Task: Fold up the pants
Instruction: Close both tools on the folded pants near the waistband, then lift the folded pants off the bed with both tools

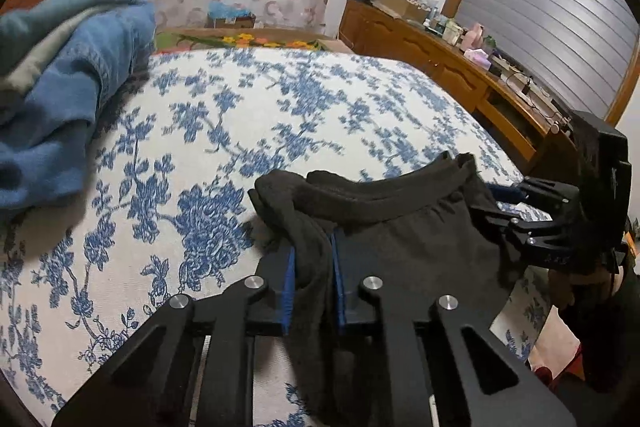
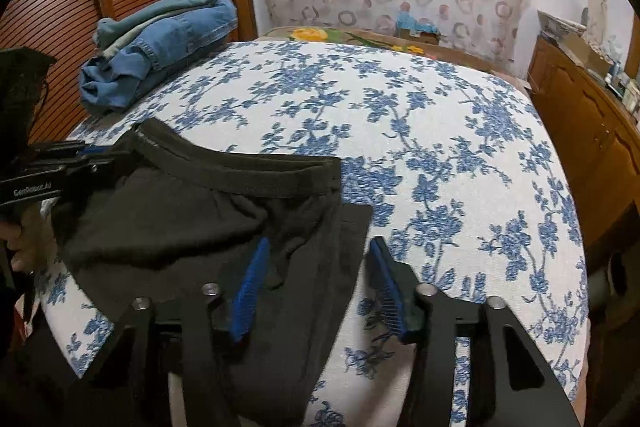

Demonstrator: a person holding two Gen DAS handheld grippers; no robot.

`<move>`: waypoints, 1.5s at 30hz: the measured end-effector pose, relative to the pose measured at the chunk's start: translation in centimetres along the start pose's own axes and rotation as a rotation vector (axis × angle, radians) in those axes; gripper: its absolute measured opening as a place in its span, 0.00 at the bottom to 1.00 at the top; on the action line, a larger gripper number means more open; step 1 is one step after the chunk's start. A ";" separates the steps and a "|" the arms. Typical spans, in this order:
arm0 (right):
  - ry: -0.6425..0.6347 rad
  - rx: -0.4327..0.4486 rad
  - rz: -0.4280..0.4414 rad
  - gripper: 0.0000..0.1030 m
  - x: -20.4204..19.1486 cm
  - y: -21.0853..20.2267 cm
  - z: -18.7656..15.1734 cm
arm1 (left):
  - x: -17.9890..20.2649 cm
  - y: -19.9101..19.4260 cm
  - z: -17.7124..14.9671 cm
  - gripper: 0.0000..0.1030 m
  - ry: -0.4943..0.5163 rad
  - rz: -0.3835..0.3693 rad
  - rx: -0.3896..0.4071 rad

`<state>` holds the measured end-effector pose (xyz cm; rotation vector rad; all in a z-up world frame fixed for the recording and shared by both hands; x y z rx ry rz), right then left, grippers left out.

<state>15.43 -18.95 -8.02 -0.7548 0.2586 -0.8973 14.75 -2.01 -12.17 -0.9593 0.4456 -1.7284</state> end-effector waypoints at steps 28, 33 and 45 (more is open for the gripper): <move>0.025 0.221 -0.017 0.10 -1.1 -8.6 -0.6 | 6.3 -8.7 1.1 0.14 0.125 -0.051 0.206; 0.021 0.248 -0.026 0.10 -1.3 -10.2 -0.4 | 7.0 -9.8 1.5 0.14 0.141 -0.051 0.228; -0.008 0.289 -0.028 0.10 -1.5 -11.9 -0.1 | 7.5 -11.0 1.9 0.14 0.150 -0.041 0.254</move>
Point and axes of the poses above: each gripper's, at about its wrist camera, not at the fingertips, and y roughly the way its jaws point, x to its right, z to its top, the point moved 2 cm from there along y, roughly the way its jaws point, and after that the axes turned 13 degrees about -y, right-handed, at the moved point
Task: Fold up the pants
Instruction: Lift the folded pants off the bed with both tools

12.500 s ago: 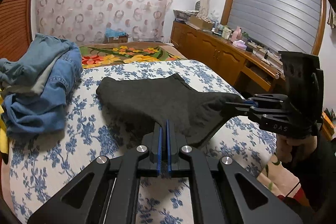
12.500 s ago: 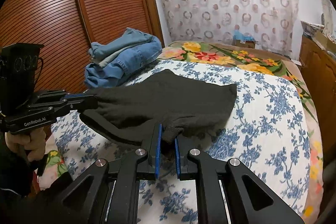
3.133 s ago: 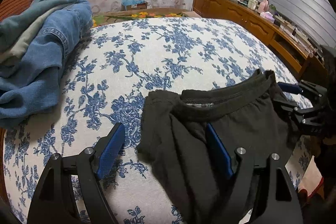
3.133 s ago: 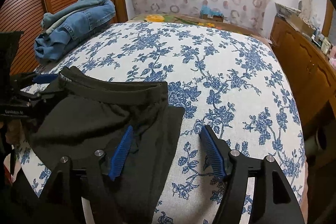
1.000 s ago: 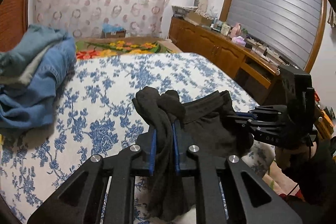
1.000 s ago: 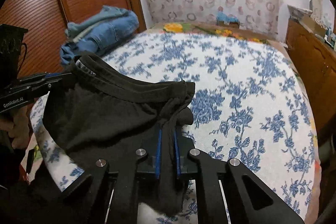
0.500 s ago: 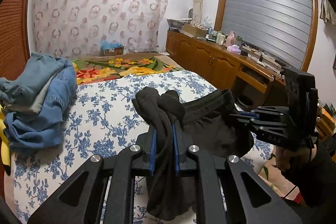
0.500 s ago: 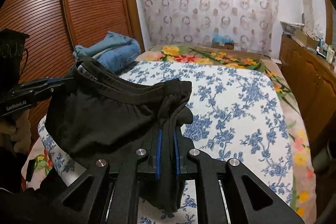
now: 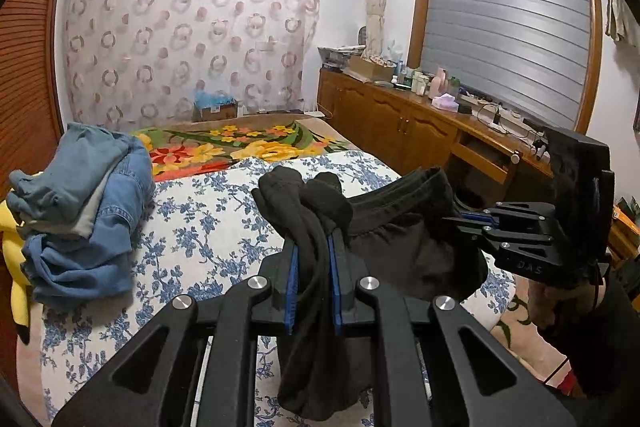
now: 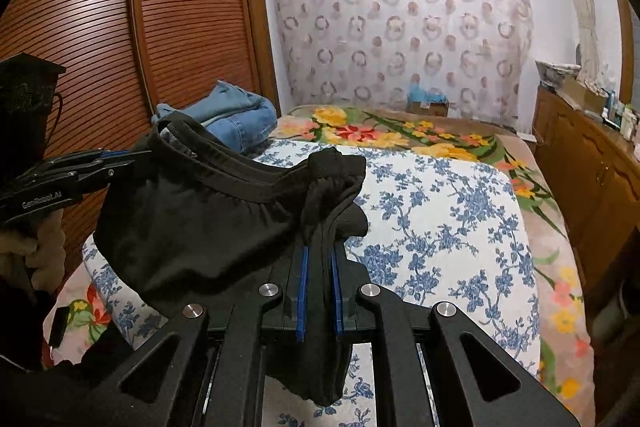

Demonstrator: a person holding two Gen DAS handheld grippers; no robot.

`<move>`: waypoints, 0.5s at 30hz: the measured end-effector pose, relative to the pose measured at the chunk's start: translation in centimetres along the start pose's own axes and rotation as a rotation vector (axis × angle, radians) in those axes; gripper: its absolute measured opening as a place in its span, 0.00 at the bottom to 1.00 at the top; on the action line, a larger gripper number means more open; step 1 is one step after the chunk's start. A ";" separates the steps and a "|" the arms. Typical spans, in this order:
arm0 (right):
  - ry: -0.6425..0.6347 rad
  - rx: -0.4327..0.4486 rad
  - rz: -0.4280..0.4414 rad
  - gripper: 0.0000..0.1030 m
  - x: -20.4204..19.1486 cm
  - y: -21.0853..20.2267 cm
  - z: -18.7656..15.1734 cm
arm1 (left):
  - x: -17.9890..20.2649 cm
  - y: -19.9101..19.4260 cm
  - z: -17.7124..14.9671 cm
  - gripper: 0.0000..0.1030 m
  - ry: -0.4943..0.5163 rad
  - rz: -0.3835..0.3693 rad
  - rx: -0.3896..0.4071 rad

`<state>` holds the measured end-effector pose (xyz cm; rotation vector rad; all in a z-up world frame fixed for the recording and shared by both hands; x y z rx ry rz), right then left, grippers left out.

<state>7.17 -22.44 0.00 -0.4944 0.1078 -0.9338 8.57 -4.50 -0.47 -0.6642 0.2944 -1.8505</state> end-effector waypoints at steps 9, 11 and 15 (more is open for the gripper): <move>0.012 0.055 0.007 0.10 1.0 0.1 2.3 | -0.1 -0.7 2.6 0.14 0.006 0.021 0.043; 0.008 0.059 0.010 0.10 1.2 0.4 2.8 | -0.3 -0.6 3.1 0.14 -0.001 0.021 0.046; -0.007 0.061 0.017 0.10 1.5 1.5 4.0 | -0.6 -0.3 4.1 0.14 0.006 0.032 0.049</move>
Point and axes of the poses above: each gripper's, at about its wrist camera, not at the fingertips, and y roughly the way its jaws point, x to its right, z to its top, the point moved 2 cm from there along y, roughly the way its jaws point, and after that the axes turned 13 degrees about -y, right-handed, at the moved point
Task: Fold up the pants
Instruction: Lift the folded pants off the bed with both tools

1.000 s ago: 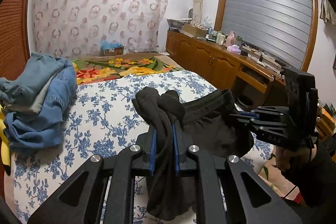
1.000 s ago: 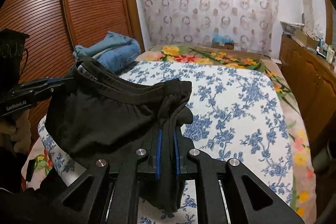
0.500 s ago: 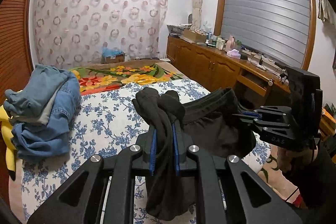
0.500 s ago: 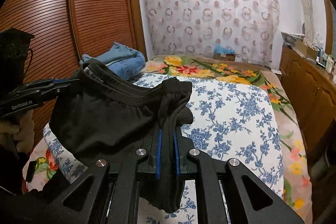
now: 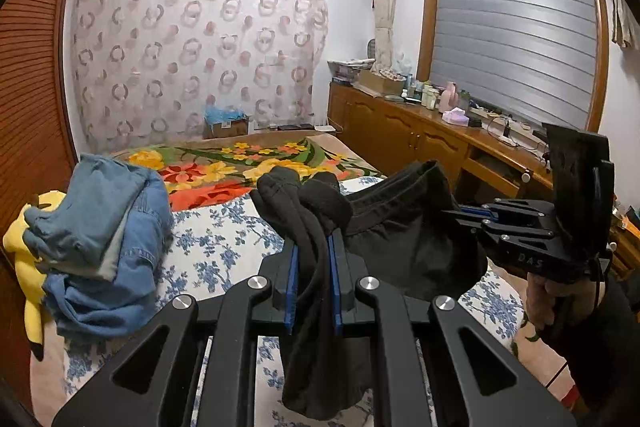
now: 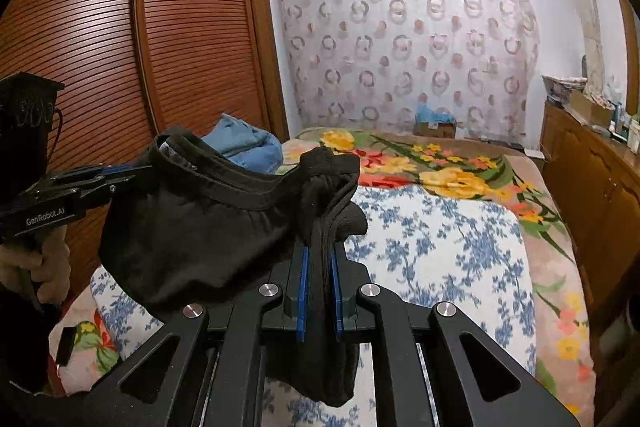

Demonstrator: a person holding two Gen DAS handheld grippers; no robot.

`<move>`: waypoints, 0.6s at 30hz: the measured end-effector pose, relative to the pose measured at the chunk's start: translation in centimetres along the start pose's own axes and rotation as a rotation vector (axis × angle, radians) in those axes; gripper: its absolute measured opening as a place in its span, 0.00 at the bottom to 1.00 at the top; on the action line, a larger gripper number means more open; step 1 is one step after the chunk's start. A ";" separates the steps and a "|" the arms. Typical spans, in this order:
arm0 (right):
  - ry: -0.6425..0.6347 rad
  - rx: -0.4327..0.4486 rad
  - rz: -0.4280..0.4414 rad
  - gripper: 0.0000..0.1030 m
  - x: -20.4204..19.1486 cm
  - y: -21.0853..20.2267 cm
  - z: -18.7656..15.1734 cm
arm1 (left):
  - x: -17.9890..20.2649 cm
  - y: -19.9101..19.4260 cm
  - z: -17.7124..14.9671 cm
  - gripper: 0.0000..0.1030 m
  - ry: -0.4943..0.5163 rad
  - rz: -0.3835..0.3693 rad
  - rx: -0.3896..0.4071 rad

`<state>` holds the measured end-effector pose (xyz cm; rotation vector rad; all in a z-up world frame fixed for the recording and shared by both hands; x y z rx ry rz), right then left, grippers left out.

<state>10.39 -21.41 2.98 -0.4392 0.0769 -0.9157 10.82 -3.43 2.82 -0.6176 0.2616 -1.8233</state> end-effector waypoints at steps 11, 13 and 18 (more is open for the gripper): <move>-0.064 -0.002 0.046 0.10 1.8 5.1 3.0 | -2.4 1.1 2.0 0.14 -0.018 0.041 0.031; -0.078 0.001 0.060 0.10 2.1 6.2 3.7 | -3.2 1.7 2.2 0.14 -0.027 0.053 0.030; -0.100 0.015 0.100 0.10 2.7 9.6 5.2 | -5.3 2.7 2.4 0.14 -0.053 0.088 0.027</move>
Point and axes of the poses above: each gripper's, at about its wrist camera, not at the fingertips, and y roughly the way its jaws point, x to its right, z to its top, the point moved 2 cm from there along y, roughly the way its jaws point, and after that the axes turned 13 degrees about -y, right-handed, at the moved point
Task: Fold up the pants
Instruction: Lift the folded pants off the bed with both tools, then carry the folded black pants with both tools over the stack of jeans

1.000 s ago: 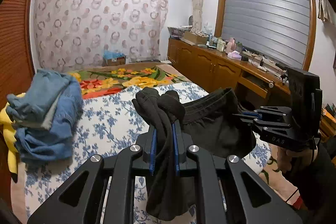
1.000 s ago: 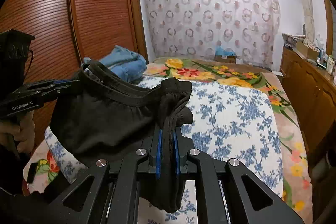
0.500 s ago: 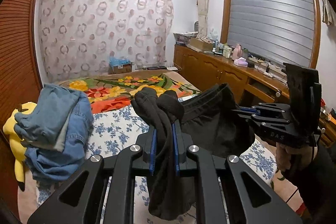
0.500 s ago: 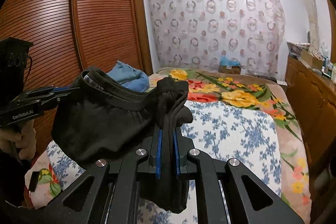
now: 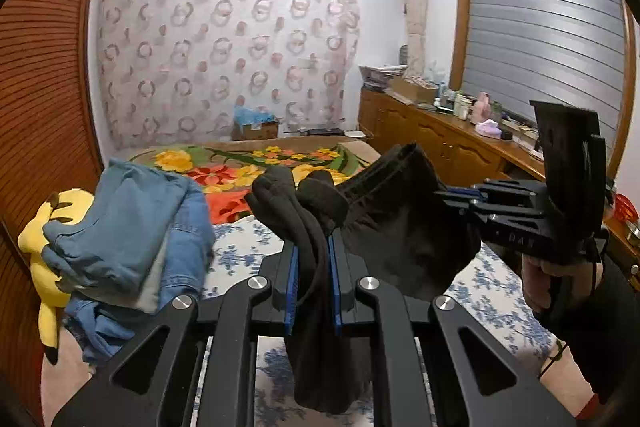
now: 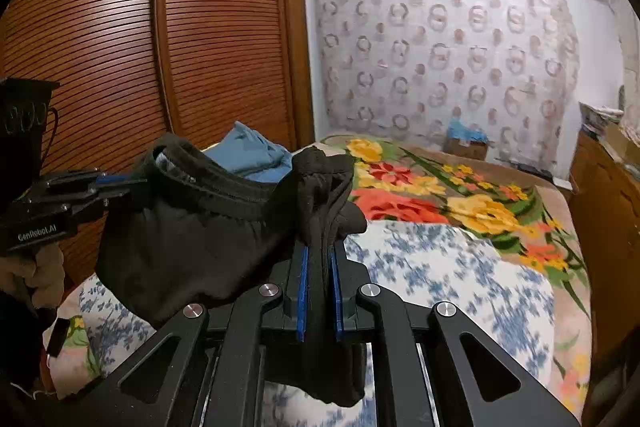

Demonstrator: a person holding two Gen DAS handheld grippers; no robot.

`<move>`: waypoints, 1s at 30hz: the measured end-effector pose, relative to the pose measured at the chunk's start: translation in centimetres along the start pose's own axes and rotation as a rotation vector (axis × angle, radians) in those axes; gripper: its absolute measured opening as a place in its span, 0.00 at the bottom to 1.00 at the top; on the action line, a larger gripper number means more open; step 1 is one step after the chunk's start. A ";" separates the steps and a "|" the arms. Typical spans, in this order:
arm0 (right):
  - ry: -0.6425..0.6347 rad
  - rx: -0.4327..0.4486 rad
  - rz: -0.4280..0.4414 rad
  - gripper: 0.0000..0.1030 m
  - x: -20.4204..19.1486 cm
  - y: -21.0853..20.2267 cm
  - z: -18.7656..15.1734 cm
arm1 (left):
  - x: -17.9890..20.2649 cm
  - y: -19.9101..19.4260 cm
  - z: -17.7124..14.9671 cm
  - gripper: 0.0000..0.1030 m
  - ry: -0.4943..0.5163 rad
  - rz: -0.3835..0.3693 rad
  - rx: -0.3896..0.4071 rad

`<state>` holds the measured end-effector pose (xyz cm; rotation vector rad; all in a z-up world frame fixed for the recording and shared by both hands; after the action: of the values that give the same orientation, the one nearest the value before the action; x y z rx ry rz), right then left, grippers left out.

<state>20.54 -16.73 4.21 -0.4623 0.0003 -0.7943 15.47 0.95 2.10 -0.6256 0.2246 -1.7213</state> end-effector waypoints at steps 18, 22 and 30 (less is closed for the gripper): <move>-0.084 0.065 0.112 0.10 3.9 12.6 5.3 | -8.0 2.0 4.6 0.14 -0.069 0.178 0.058; -0.105 0.073 0.116 0.10 4.3 14.8 6.0 | -9.0 2.2 5.4 0.14 -0.081 0.203 0.079; -0.155 0.091 0.114 0.10 4.0 18.1 8.0 | -11.3 1.6 5.6 0.14 -0.131 0.227 0.110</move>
<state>37.15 -5.36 4.84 -0.4327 -0.1517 -0.6422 21.17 12.30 2.76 -0.6055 0.1038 -1.4590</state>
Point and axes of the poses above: each gripper's, at about its wrist camera, not at the fingertips, and y roughly the way its jaws point, x to its right, z to its top, the point moved 2 cm from there along y, roughly the way its jaws point, and after that the axes turned 13 degrees about -y, right-handed, at the moved point
